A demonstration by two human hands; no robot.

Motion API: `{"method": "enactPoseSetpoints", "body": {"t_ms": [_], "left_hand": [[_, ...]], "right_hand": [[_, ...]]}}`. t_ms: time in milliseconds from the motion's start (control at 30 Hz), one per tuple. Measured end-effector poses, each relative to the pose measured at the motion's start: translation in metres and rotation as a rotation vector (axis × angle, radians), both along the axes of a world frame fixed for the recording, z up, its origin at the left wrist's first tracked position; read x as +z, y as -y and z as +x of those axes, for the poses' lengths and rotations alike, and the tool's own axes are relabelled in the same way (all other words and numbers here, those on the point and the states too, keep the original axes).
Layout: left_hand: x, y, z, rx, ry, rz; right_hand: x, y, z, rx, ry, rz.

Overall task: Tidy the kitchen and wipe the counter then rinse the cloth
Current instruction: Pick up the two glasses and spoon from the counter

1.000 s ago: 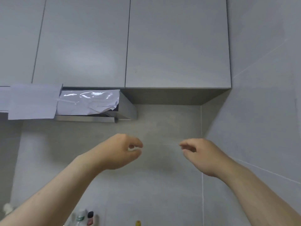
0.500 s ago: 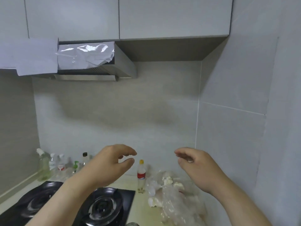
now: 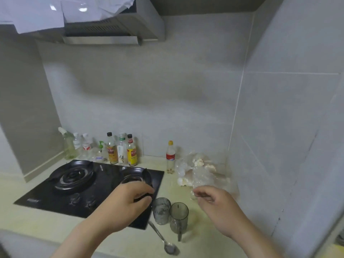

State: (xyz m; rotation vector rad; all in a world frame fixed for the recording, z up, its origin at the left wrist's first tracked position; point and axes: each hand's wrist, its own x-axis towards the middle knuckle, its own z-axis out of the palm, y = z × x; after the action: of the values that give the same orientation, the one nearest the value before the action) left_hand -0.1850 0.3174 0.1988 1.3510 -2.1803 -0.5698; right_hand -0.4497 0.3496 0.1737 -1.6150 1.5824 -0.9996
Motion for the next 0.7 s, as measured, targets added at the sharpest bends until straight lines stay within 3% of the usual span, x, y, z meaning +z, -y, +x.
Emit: {"method": "enactPoseSetpoints", "body": {"t_ms": [300,700], "left_hand": [[-0.081,0.004,0.038,0.038,-0.024,0.189],[-0.177,0.044,0.075,-0.011,-0.012,0.326]], "right_hand": [[-0.074,0.003,0.03,0.02,-0.092,0.161],[-0.142,0.013,0.056,-0.117,-0.123,0.31]]}}
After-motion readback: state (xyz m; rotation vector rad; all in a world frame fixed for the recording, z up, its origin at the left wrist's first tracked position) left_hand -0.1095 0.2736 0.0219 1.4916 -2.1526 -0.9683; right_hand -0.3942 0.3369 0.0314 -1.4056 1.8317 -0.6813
